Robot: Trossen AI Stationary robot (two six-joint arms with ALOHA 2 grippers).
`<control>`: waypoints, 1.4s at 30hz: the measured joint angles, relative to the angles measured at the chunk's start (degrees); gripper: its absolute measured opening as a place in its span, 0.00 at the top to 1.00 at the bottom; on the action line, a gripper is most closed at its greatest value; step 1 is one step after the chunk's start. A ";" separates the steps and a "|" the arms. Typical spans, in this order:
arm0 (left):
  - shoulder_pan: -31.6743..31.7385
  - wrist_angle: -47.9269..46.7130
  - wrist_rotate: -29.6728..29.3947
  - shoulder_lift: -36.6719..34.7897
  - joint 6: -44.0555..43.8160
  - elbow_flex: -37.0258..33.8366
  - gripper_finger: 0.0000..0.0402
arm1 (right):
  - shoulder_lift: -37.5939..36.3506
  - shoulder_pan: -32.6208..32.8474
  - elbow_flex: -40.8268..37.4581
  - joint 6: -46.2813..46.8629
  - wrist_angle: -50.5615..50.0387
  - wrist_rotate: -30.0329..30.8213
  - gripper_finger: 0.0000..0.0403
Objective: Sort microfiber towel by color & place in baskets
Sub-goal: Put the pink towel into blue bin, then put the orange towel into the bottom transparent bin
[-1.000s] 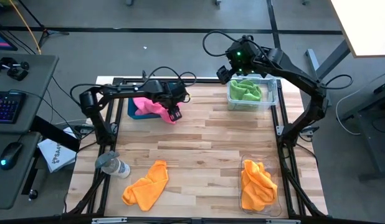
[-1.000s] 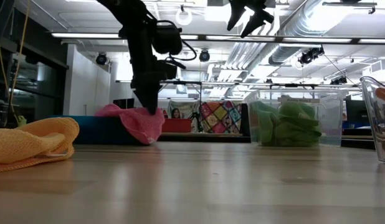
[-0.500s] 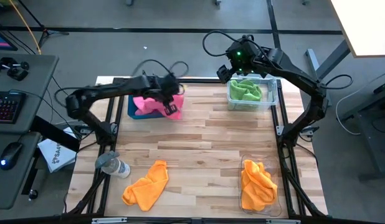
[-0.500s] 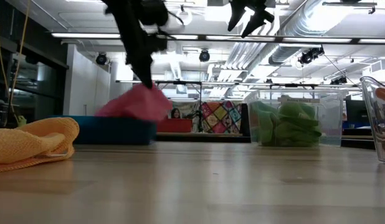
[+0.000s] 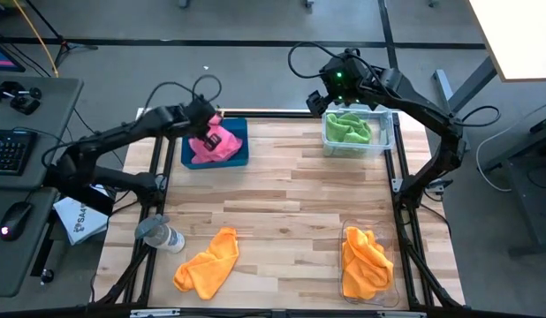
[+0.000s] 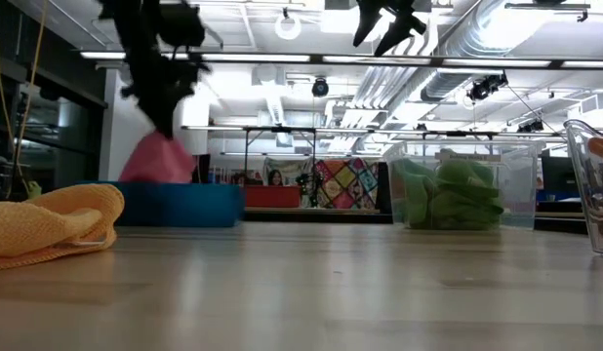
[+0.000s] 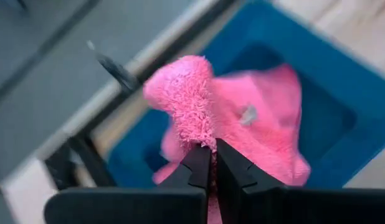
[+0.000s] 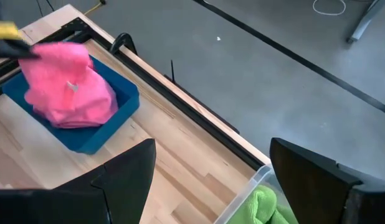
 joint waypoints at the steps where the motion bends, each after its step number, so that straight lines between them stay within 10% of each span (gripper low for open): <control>1: 0.01 1.64 0.72 -0.09 -0.93 -2.69 1.00 | 0.01 0.00 0.00 -0.16 0.11 0.00 0.23; 7: 0.43 15.66 3.24 2.14 -4.83 -15.56 1.00 | 0.02 -0.07 0.00 -0.19 0.60 -0.02 0.23; 16: 2.45 23.08 11.52 6.43 -3.78 -16.22 0.94 | 0.02 -0.07 0.00 0.33 0.64 -0.03 0.23; 30: 3.91 4.54 13.17 3.42 0.19 2.22 0.53 | 0.02 -0.07 0.00 -0.21 -0.19 -0.46 0.23; 42: -2.34 -7.49 12.08 1.13 -6.35 6.32 0.44 | 0.02 -0.07 0.00 -3.71 -5.36 -0.92 0.23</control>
